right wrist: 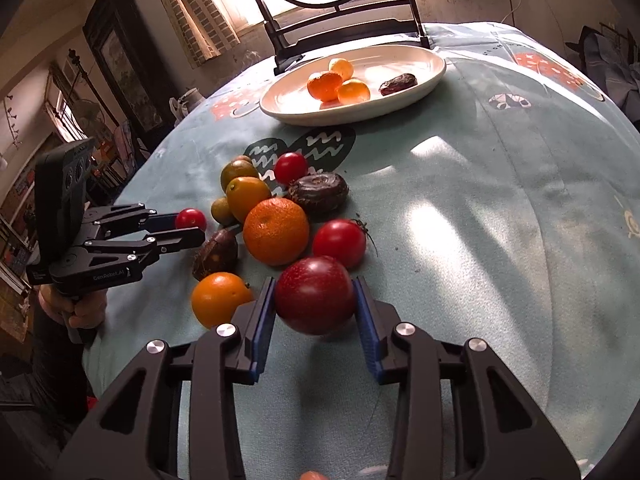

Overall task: Organize fruits
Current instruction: 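Grasp a dark red plum with the right tool while the left tool grasps a red tomato, then place the plum and tomato on the white plate and open both tools, then grasp a large red tomato with the right tool while the left tool grasps a dark brown fruit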

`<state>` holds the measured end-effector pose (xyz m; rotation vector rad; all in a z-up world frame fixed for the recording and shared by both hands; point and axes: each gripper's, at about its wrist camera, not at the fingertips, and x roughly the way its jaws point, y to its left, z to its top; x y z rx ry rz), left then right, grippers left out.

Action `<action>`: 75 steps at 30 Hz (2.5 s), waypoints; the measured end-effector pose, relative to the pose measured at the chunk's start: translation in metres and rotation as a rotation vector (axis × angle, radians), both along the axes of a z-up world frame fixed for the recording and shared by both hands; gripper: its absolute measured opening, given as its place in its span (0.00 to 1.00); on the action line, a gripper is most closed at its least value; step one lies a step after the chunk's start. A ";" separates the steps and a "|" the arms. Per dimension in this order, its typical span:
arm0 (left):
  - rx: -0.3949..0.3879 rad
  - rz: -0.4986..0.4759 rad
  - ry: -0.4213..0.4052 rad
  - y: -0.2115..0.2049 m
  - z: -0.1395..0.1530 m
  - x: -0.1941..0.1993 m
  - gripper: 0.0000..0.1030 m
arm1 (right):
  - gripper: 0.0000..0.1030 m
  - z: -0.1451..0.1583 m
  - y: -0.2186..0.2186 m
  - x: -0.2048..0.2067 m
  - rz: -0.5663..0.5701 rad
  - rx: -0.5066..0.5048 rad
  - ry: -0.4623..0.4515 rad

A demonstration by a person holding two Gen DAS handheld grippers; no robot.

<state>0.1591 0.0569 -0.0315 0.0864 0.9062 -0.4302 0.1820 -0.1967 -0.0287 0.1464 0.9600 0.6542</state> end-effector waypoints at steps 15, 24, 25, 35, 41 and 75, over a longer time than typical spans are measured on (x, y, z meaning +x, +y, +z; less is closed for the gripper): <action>-0.097 0.346 -0.068 0.008 0.049 0.160 0.29 | 0.38 0.033 0.038 0.180 -0.144 0.109 -0.105; -0.144 0.412 0.011 0.018 0.036 0.184 0.92 | 0.66 0.027 0.033 0.190 -0.136 0.088 -0.088; -0.141 0.444 -0.022 0.020 0.043 0.177 0.97 | 0.66 0.033 0.031 0.186 -0.128 0.097 -0.102; -0.047 0.424 -0.081 0.028 0.050 0.099 0.98 | 0.66 0.053 0.041 0.114 0.043 0.070 -0.183; 0.016 0.392 -0.110 0.032 0.037 0.048 0.98 | 0.66 0.039 0.039 0.070 0.119 -0.041 -0.206; -0.117 0.061 -0.034 0.014 0.020 -0.002 0.84 | 0.33 0.043 0.019 0.059 0.035 0.077 -0.211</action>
